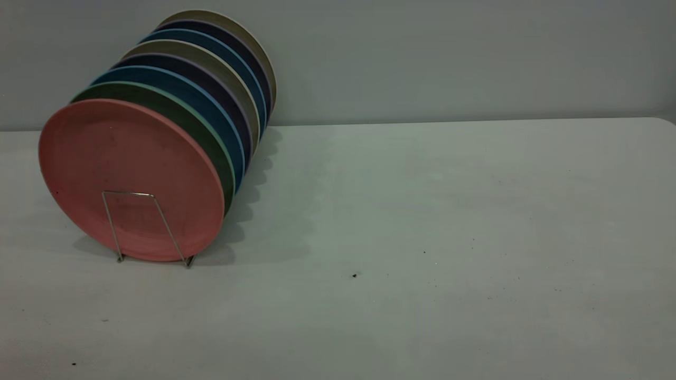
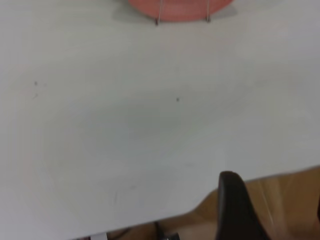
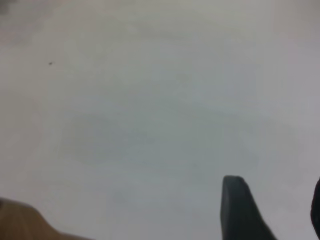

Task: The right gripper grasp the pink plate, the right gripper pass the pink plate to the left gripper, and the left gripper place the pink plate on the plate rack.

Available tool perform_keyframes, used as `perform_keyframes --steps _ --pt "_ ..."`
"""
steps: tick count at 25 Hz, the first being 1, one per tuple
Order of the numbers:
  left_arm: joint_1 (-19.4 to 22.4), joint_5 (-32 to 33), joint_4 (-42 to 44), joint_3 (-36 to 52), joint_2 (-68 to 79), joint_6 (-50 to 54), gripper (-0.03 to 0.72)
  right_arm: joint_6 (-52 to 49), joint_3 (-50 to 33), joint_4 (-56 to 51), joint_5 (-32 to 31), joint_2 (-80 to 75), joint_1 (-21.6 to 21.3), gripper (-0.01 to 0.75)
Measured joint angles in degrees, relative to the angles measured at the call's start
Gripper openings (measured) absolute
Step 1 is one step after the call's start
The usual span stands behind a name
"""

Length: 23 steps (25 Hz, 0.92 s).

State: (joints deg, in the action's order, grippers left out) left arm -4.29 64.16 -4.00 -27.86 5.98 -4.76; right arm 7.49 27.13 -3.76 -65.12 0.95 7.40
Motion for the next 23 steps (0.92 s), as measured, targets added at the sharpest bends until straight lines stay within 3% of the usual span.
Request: perform_keyframes --steps 5,23 --pt "0.6 0.6 0.0 0.0 -6.8 0.0 0.419 0.0 0.0 -0.1 0.0 0.0 1.1 0.363" --pt "1.3 1.1 0.2 0.0 -7.2 0.0 0.419 0.0 0.0 -0.2 0.0 0.1 1.1 0.363"
